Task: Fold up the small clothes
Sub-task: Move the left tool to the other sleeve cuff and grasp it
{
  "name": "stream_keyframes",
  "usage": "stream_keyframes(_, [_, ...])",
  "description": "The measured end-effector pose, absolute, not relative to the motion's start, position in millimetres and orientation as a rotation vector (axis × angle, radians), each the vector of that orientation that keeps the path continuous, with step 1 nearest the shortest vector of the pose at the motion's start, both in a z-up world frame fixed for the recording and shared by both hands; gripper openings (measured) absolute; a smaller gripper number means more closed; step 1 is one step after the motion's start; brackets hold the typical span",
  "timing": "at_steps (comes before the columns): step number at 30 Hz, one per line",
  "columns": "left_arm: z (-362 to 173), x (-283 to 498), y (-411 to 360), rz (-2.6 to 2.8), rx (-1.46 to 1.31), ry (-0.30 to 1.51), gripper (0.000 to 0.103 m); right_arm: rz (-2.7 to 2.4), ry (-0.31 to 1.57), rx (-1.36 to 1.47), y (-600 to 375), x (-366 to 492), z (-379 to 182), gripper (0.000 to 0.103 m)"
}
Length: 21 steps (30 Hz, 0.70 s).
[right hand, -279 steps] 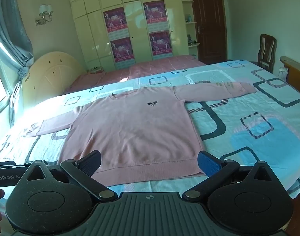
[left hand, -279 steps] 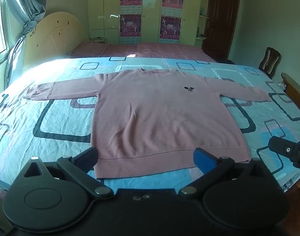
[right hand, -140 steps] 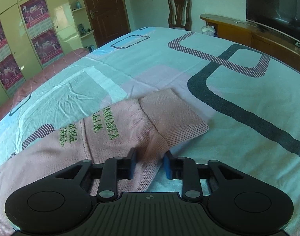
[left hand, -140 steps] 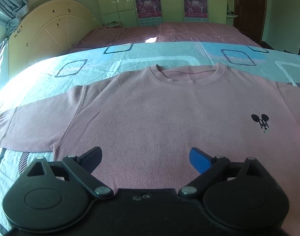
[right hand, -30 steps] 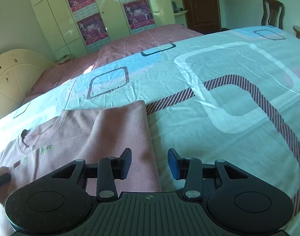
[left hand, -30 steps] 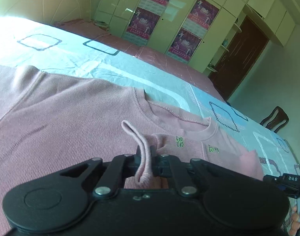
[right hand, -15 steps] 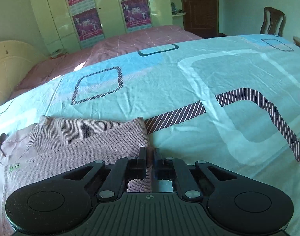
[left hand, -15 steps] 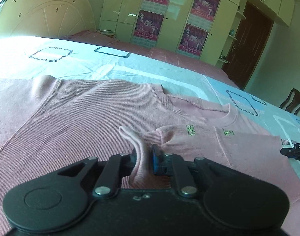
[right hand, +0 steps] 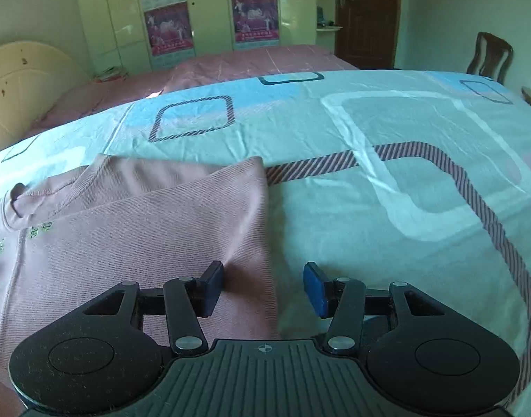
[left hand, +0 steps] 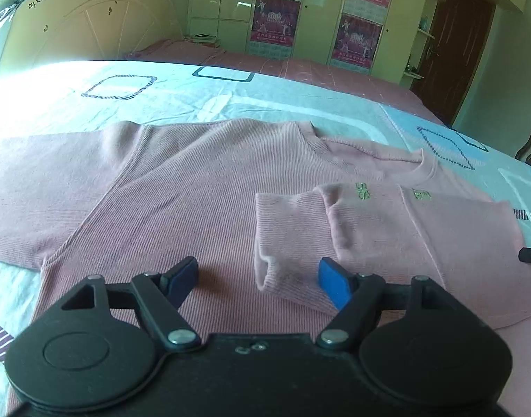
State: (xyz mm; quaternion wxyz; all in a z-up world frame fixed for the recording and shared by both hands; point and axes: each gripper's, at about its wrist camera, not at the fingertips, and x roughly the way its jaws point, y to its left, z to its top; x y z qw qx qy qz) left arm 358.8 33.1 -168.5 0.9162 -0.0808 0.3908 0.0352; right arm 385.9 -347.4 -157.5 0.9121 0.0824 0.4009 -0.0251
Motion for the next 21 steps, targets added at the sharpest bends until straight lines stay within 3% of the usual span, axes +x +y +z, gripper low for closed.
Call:
stream_keyframes(5, [-150, 339, 49, 0.084, -0.249, 0.802, 0.076, 0.078, 0.779, 0.143, -319, 354, -137, 0.05])
stream_keyframes(9, [-137, 317, 75, 0.131, -0.282, 0.8, 0.076, 0.107, 0.874, 0.185, -307, 352, -157, 0.05])
stream_keyframes(21, [-127, 268, 213, 0.321, -0.367, 0.779, 0.077, 0.299, 0.817, 0.186, -188, 332, -105, 0.05])
